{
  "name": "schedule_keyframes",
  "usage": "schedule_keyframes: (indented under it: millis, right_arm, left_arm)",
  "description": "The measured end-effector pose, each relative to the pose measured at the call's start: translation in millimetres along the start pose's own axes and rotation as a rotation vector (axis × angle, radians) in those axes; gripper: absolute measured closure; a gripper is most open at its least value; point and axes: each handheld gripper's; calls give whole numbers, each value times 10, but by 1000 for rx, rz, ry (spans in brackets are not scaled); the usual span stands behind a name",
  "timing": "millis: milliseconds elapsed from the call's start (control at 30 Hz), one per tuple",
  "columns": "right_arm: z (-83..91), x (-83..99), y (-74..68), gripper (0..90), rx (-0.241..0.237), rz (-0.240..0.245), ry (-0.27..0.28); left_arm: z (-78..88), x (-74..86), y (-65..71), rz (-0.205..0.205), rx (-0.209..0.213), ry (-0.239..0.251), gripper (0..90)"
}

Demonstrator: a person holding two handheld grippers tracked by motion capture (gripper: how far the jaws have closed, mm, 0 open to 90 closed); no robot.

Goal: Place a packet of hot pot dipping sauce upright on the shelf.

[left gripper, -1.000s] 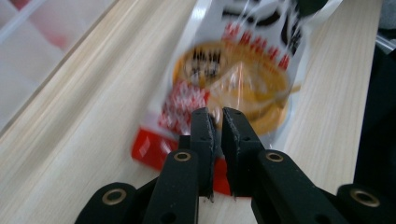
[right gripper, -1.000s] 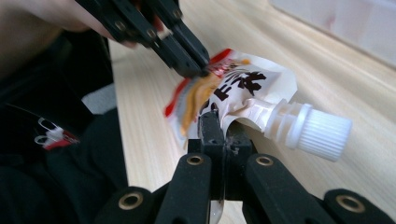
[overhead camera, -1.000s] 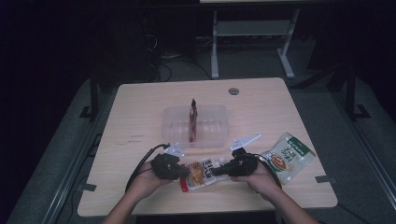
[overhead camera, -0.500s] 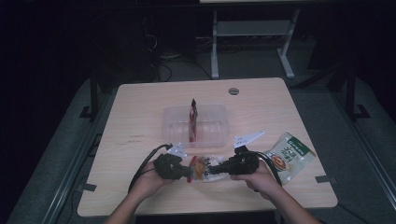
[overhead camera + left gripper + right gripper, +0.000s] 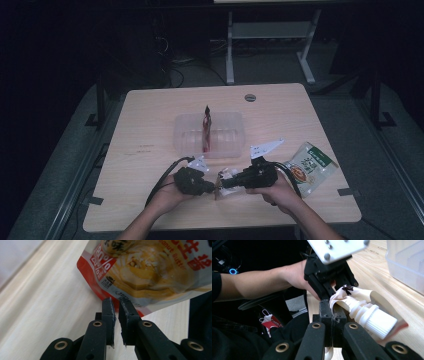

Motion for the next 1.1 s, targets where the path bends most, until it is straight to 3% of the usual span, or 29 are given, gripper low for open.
schedule_keyframes:
  millis: [267,567,1100]
  right_arm:
    - [23,-24,-25,900,1,14,11]
    - [101,-31,-25,900,18,16,48]
    - [116,-216,-11,900,36,45,37]
  left_arm:
    - [-53,-55,83,-38,12,-11,797]
    - [107,69,28,-6,-7,27,695]
    - [343,501,37,71,-36,50,361]
Point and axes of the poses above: each handheld gripper's, and its own axes: z roughly backward along the jaws, x roughly out of its underside, y roughly to its right, and after that the axes turned 13 degrees about -y, right-handed
